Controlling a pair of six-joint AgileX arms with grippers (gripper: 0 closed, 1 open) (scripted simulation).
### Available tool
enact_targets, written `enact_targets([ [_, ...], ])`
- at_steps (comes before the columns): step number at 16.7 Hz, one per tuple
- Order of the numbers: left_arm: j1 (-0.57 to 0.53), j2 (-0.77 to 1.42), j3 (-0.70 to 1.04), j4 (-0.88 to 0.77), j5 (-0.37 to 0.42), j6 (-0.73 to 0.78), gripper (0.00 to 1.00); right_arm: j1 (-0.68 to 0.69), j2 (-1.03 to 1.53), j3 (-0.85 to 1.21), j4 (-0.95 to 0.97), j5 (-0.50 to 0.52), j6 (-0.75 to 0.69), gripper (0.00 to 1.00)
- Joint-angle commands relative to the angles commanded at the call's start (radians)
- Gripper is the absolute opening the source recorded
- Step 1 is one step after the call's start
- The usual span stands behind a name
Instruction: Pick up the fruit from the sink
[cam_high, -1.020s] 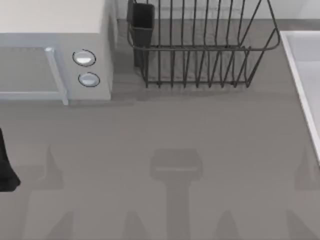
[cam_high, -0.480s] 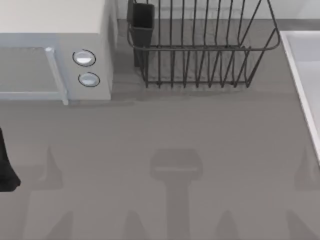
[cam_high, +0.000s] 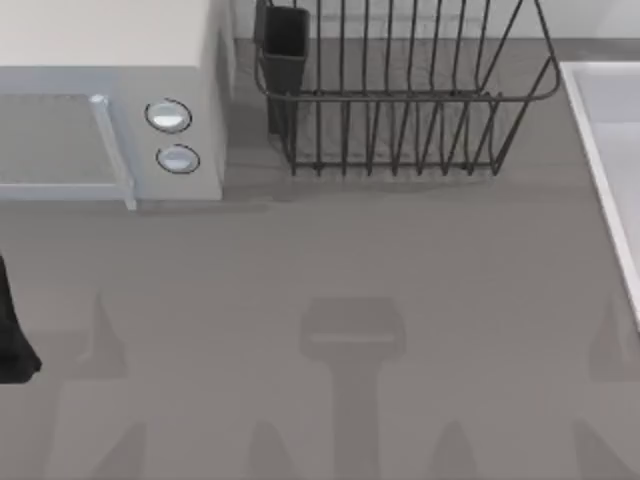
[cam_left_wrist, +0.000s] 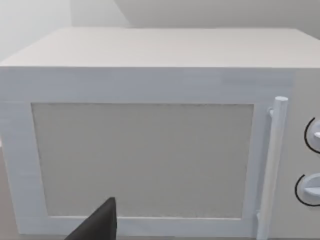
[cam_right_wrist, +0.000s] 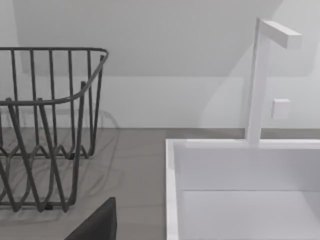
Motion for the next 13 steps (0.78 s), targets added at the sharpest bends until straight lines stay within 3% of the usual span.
enact_targets([
  [7, 0.000, 0.000, 0.000, 0.000, 0.000, 0.000, 1.00, -0.011, 0.062, 0.056, -0.039, 0.000, -0.010, 1.00],
  [13, 0.000, 0.000, 0.000, 0.000, 0.000, 0.000, 1.00, -0.071, 0.463, 0.367, -0.257, 0.000, -0.067, 1.00],
])
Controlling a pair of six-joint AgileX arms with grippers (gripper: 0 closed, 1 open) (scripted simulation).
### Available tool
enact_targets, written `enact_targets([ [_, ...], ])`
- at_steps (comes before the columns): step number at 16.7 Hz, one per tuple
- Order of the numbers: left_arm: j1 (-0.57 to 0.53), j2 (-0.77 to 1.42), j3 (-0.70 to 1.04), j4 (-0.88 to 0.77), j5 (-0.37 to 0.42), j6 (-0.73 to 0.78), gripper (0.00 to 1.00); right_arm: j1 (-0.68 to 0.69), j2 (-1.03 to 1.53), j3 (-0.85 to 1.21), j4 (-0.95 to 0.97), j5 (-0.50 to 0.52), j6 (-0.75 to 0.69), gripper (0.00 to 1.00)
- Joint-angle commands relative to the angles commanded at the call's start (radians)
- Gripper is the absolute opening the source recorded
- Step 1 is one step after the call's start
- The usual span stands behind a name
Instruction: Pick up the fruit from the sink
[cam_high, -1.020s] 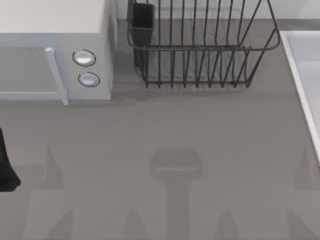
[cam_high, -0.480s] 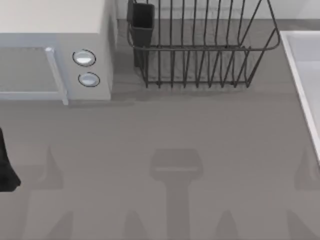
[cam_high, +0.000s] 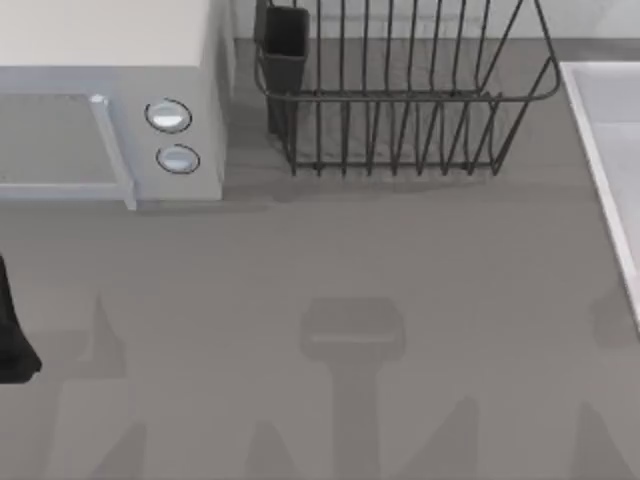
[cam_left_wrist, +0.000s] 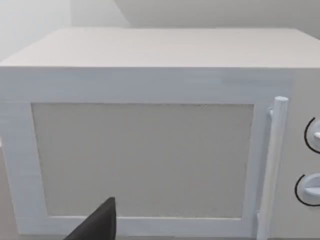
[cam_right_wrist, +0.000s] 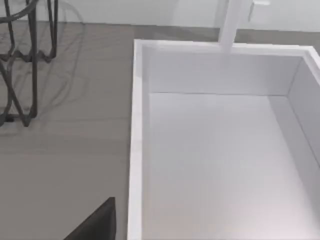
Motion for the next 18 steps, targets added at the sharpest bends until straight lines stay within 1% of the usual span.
enact_targets([
  [8, 0.000, 0.000, 0.000, 0.000, 0.000, 0.000, 1.00, -0.111, 0.831, 0.577, -0.404, 0.001, -0.104, 1.00],
  [12, 0.000, 0.000, 0.000, 0.000, 0.000, 0.000, 1.00, -0.160, 1.206, 0.830, -0.581, 0.001, -0.150, 1.00],
  [15, 0.000, 0.000, 0.000, 0.000, 0.000, 0.000, 1.00, -0.186, 1.408, 0.968, -0.678, 0.001, -0.175, 1.00],
  [18, 0.000, 0.000, 0.000, 0.000, 0.000, 0.000, 1.00, -0.202, 1.517, 1.047, -0.733, 0.001, -0.190, 1.00],
])
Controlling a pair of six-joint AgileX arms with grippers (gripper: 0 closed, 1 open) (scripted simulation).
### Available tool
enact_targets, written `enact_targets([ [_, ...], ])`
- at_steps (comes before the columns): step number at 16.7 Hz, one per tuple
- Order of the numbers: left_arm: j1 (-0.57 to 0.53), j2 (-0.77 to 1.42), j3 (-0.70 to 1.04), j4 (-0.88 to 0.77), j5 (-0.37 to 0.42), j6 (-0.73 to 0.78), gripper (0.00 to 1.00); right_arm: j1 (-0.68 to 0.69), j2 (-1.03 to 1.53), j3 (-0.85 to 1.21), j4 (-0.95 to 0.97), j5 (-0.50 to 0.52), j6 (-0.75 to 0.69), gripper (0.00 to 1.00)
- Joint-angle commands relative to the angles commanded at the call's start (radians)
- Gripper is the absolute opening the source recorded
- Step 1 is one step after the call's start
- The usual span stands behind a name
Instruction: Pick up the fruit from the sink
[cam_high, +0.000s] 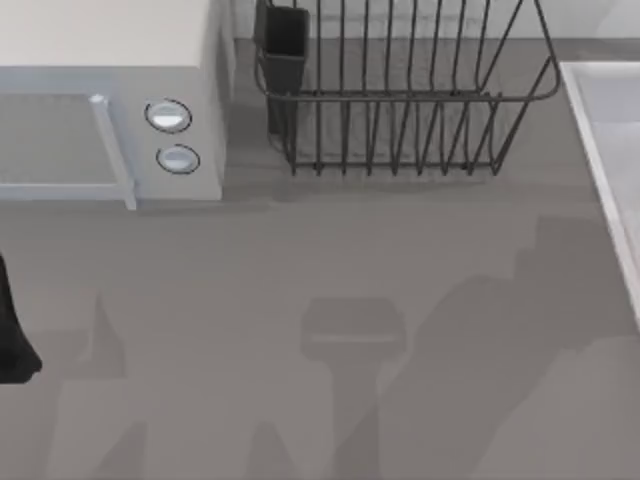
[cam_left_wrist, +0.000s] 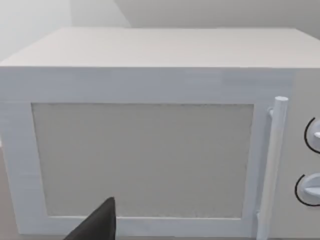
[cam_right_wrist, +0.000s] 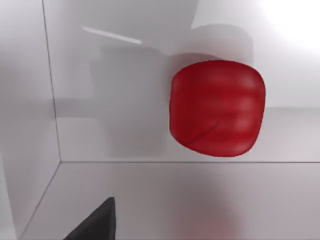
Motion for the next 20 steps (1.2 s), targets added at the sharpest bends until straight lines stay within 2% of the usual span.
enact_targets([
  [9, 0.000, 0.000, 0.000, 0.000, 0.000, 0.000, 1.00, 0.002, 0.045, -0.004, 0.030, 0.000, -0.001, 1.00],
  [17, 0.000, 0.000, 0.000, 0.000, 0.000, 0.000, 1.00, -0.001, 0.290, -0.141, 0.432, 0.002, 0.002, 1.00],
  [20, 0.000, 0.000, 0.000, 0.000, 0.000, 0.000, 1.00, -0.001, 0.343, -0.171, 0.500, 0.003, 0.003, 1.00],
])
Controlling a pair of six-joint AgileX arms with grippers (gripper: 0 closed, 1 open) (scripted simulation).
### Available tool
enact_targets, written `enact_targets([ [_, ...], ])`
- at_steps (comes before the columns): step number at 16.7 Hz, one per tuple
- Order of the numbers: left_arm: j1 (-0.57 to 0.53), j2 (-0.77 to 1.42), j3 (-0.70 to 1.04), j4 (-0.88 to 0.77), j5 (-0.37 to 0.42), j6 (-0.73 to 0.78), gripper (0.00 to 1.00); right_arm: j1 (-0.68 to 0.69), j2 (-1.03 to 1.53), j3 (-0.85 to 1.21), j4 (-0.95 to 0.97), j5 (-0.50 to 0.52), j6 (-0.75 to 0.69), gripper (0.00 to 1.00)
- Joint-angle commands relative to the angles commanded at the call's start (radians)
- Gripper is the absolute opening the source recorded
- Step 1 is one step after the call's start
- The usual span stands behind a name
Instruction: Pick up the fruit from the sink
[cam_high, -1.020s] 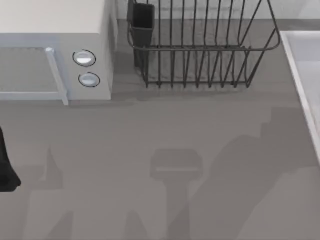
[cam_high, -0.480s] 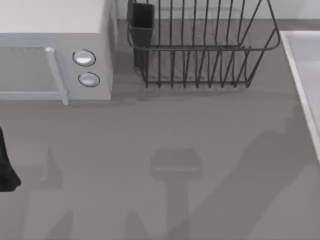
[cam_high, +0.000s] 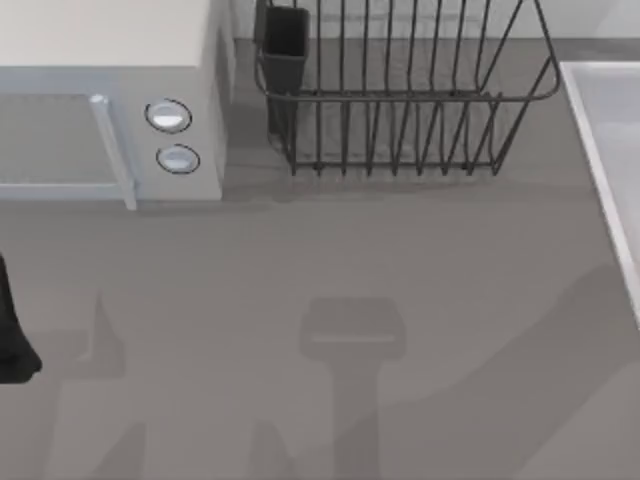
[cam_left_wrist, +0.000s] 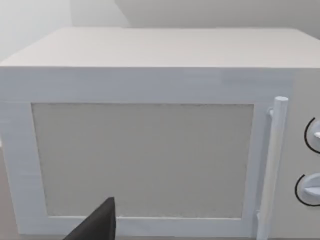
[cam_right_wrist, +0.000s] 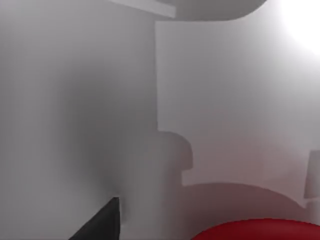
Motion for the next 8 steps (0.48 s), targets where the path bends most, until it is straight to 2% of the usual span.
enact_targets([
  [4, 0.000, 0.000, 0.000, 0.000, 0.000, 0.000, 1.00, 0.000, 0.002, -0.001, 0.002, 0.000, 0.000, 1.00],
  [8, 0.000, 0.000, 0.000, 0.000, 0.000, 0.000, 1.00, 0.000, 0.002, -0.001, 0.002, 0.000, 0.000, 0.70],
])
